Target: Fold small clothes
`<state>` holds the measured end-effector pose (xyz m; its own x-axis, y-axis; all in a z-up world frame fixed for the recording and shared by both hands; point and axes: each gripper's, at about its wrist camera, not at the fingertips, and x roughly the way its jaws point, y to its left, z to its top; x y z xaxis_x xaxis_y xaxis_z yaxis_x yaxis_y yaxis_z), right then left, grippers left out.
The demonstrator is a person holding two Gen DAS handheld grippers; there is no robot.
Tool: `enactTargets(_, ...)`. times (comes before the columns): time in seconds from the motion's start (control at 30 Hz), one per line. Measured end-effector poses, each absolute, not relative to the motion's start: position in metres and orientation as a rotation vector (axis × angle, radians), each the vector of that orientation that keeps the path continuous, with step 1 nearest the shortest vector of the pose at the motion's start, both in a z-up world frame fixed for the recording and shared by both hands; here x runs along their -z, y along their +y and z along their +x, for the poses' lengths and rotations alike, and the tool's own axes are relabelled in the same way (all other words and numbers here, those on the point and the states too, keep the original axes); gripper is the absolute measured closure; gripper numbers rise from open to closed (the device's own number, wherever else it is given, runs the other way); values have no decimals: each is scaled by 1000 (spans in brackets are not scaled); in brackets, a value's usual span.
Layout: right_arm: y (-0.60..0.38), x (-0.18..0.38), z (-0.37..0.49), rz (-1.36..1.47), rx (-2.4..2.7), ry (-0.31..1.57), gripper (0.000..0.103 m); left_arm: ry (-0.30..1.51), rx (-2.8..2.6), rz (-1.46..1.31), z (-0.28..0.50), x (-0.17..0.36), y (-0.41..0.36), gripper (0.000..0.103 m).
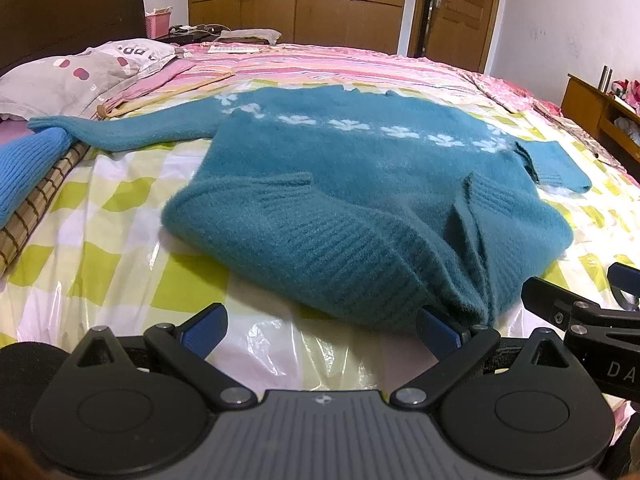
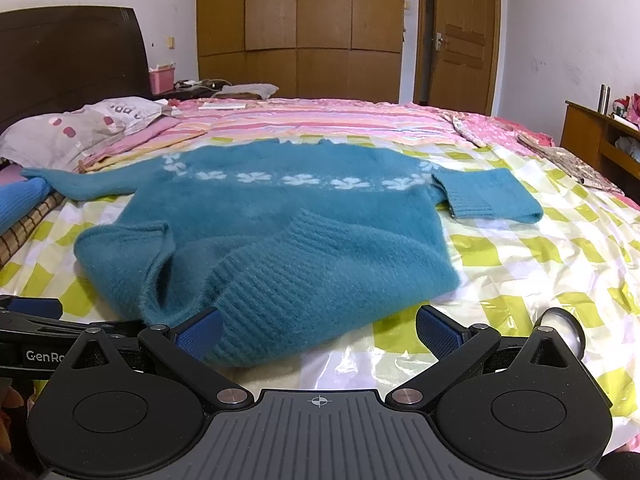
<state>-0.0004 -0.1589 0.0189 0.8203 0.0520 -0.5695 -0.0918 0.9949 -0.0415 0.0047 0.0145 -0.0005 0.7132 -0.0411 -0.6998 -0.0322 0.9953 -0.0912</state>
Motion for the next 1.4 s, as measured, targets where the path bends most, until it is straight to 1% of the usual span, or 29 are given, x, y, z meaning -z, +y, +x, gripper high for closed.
enactTargets(0.63,-163,-29,24,-88,-101,589,0,707,-22,-102,17,-14,33,0)
enactTargets(0.97,-167,-40,62,-105,-101,597,1,669,-40,-79,45,-24,54,0)
enactTargets(1.4,-155,-38,102,-149,-113,623,0,646,-23,5,85,-27,67,0)
